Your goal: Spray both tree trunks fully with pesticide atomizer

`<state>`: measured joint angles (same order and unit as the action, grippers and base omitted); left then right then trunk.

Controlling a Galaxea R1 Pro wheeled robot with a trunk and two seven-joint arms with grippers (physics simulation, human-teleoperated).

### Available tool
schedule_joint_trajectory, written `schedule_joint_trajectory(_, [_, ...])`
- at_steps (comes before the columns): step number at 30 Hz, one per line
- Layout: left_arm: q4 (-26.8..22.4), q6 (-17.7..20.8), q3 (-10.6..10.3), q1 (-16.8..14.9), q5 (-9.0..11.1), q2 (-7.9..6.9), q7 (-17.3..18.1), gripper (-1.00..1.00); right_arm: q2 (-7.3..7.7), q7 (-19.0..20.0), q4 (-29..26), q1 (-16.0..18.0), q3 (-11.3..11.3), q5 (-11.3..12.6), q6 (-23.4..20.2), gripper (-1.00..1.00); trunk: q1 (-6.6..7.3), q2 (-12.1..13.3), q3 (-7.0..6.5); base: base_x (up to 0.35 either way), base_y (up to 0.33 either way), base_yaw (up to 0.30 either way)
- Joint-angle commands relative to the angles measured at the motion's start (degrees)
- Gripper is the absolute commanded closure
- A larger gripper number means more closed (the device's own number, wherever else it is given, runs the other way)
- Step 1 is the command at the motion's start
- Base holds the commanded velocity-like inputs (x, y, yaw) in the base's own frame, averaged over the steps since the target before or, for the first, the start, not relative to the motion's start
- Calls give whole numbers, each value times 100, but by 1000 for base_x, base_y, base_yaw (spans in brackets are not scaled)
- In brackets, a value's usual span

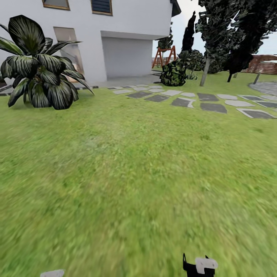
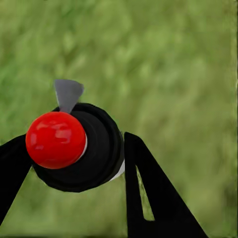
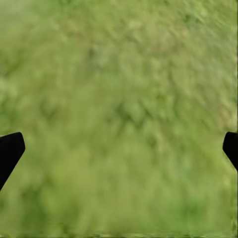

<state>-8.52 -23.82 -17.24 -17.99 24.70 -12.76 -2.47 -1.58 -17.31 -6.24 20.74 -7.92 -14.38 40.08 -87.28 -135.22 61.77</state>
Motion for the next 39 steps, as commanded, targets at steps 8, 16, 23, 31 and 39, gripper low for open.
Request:
schedule_joint_trajectory(8, [2,0,1,-2,8,-7,1,100,0,0,0,0,1,1,0,-100,0,0,0,-234,-198,-300])
schedule_joint_trajectory(16, [8,0,1,1,43,-3,1,100,0,0,0,0,-2,2,0,-100,0,0,0,-234,-198,-300])
schedule_joint_trajectory(23, [0,0,1,-1,37,9,1,100,0,0,0,0,1,3,0,-100,0,0,0,-230,-199,-300])
schedule_joint_trajectory(31, [2,0,1,-1,44,1,1,100,0,0,0,0,1,6,0,-100,0,0,0,-224,-201,-300])
schedule_joint_trajectory(39, [6,0,1,-2,42,18,1,100,0,0,0,0,1,6,0,-100,0,0,0,-219,-203,-300])
